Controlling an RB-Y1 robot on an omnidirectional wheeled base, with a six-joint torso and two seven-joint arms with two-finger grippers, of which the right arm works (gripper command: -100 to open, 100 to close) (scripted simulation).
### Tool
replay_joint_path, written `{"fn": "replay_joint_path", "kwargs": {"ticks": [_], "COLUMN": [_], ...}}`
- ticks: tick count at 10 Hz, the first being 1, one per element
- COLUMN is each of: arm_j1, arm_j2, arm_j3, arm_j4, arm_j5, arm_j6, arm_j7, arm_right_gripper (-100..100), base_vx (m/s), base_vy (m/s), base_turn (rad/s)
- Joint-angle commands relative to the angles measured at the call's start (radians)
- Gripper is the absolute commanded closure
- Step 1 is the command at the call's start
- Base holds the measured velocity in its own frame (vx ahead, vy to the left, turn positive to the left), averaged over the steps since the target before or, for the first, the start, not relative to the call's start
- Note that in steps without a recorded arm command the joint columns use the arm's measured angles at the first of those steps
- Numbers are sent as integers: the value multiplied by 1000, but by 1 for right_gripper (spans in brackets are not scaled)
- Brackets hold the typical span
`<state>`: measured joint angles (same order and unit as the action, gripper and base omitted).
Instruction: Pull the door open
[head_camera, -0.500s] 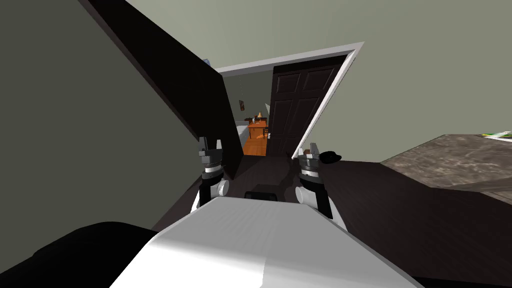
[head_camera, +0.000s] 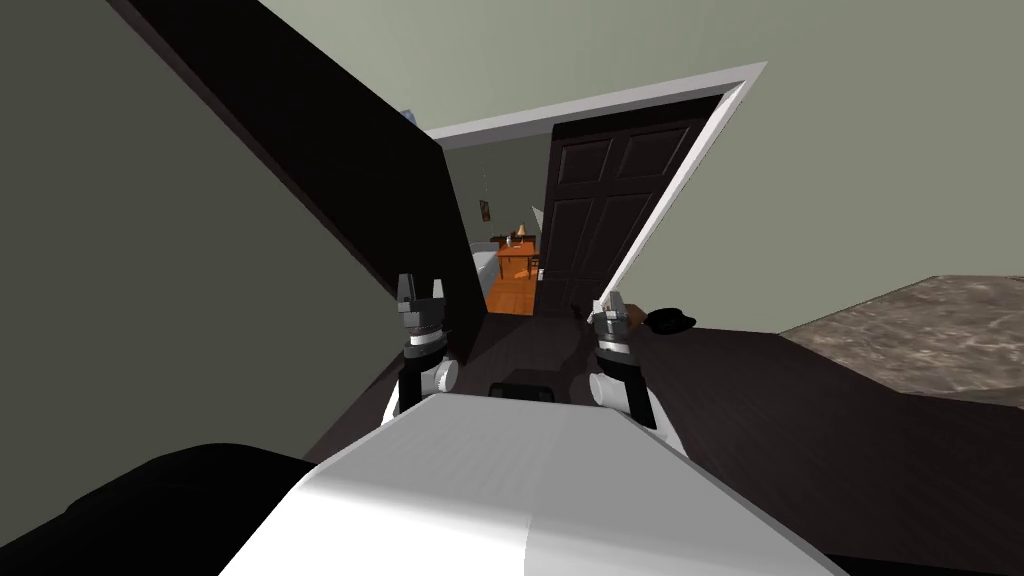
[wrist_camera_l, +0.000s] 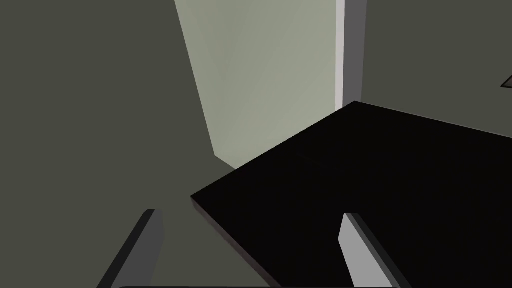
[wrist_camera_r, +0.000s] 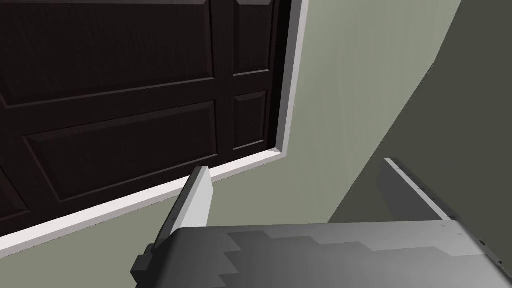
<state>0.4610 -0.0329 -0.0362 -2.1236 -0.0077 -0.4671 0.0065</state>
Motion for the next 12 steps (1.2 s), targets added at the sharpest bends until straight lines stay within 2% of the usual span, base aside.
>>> {"fn": "replay_joint_path", "kwargs": {"ticks": [1, 4, 6, 7, 12], "arm_j1": [-15, -39, -50, -61, -92], "arm_j2": [-9, -23, -28, -34, -45], "arm_j3": [-4, -12, -16, -20, -30], "arm_j4": [40, 119, 155, 191, 289], "arm_j5": [-1, -4, -5, -6, -9], "arm_j6": [-7, -25, -33, -41, -63], "arm_j7": [-2, -7, -10, -12, -19], "arm_right_gripper": [-100, -100, -100, -100, -100], "base_vx": [171, 151, 135, 137, 106], "base_vy": [1, 12, 5, -8, 0], "base_turn": [32, 31, 25, 43, 24]}}
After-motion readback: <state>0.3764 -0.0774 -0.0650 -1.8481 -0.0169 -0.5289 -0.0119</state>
